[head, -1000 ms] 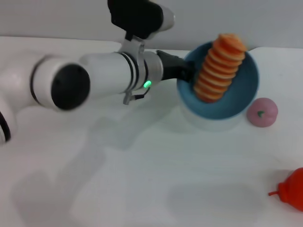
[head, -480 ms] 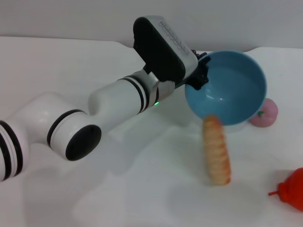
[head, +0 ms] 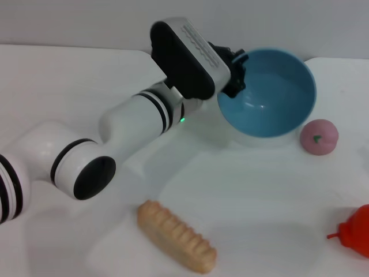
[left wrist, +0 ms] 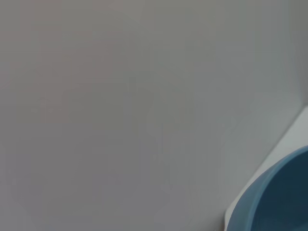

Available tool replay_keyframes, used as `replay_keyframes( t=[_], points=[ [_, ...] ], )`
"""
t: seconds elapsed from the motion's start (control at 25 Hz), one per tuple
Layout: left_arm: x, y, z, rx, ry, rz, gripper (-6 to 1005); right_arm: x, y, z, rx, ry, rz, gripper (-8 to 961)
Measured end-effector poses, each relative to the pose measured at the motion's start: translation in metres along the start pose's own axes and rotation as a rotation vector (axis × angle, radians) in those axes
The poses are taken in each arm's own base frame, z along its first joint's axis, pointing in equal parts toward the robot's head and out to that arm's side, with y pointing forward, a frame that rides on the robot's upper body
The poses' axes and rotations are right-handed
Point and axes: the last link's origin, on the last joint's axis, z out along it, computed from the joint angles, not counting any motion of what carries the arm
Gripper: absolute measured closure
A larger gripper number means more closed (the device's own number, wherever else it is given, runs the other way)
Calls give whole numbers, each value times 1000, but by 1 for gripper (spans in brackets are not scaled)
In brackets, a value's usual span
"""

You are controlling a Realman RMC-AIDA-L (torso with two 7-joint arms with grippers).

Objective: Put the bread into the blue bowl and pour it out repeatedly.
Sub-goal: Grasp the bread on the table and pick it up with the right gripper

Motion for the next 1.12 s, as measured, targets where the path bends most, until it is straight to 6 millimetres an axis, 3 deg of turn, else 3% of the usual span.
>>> replay_keyframes(
  t=[0.4,0.84,1.12],
  points=[
    [-15,-50,1,76,-198,-346,1000,20,0,31,-110,174,10,452],
    [-38,-108,-24,81,-424,-764,1001,67,2,97,-269,761,92,442],
    [-52,-123,-44,102,-455,-860,1000,102,15,127,-286,1083,53,436]
  ],
)
